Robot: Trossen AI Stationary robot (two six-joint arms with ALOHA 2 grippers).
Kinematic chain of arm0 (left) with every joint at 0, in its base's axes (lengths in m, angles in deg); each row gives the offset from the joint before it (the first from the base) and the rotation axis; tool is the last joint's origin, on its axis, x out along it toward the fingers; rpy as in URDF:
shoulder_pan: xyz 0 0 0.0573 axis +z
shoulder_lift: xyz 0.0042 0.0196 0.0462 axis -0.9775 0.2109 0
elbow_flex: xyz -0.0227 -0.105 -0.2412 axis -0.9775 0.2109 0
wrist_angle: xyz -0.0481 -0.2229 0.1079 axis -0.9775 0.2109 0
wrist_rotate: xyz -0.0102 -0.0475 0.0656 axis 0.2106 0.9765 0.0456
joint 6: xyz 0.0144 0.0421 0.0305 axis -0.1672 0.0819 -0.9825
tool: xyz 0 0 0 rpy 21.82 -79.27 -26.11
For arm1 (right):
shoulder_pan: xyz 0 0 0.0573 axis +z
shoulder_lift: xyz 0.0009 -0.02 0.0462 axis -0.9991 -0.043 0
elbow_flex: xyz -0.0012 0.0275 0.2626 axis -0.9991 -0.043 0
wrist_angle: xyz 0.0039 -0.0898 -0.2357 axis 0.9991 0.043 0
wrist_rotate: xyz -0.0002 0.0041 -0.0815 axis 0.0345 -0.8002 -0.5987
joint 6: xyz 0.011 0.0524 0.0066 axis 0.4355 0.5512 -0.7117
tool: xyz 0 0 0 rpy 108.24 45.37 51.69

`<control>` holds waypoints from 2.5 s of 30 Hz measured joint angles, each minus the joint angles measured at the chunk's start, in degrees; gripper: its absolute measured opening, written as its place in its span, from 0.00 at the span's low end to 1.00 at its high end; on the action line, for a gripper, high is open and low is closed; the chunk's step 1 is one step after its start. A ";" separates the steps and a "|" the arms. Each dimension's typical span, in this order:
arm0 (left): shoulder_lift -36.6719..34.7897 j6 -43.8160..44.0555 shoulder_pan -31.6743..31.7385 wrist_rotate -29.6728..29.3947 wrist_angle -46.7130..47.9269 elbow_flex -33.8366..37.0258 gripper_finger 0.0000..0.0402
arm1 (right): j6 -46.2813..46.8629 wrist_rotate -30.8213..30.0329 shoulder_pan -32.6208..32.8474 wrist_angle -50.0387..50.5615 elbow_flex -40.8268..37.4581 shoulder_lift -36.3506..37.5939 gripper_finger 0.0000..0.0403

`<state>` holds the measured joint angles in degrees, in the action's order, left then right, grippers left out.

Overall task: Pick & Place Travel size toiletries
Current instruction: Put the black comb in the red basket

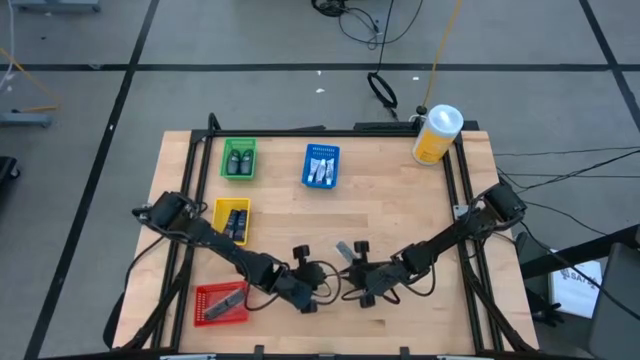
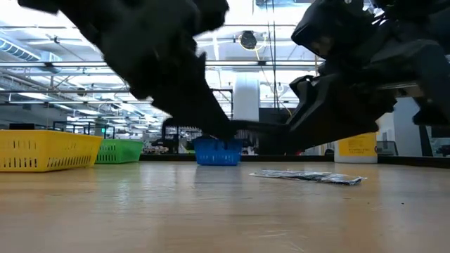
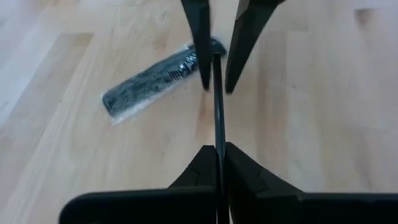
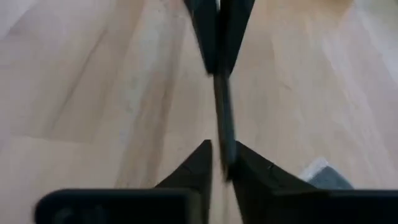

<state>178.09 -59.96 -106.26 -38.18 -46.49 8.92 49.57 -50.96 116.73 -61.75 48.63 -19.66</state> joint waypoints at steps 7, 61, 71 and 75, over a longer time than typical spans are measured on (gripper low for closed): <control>-4.68 11.27 -5.58 3.50 23.04 -9.22 0.01 | 0.08 2.96 0.51 1.50 -0.04 4.19 0.44; -13.82 86.56 -34.61 -2.84 77.58 -7.77 0.52 | -2.48 2.89 1.18 -1.17 -0.90 5.17 0.57; -14.66 60.81 -25.57 -45.60 59.34 -5.73 0.53 | -1.84 -4.44 1.18 11.40 -0.90 9.17 0.54; -14.59 39.15 -18.06 -40.36 39.21 -2.67 0.53 | 3.10 -6.67 1.13 20.50 -1.59 12.15 0.52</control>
<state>163.50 -20.81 -124.32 -78.55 -7.28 6.25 52.66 -57.63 117.86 -41.25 47.04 -7.52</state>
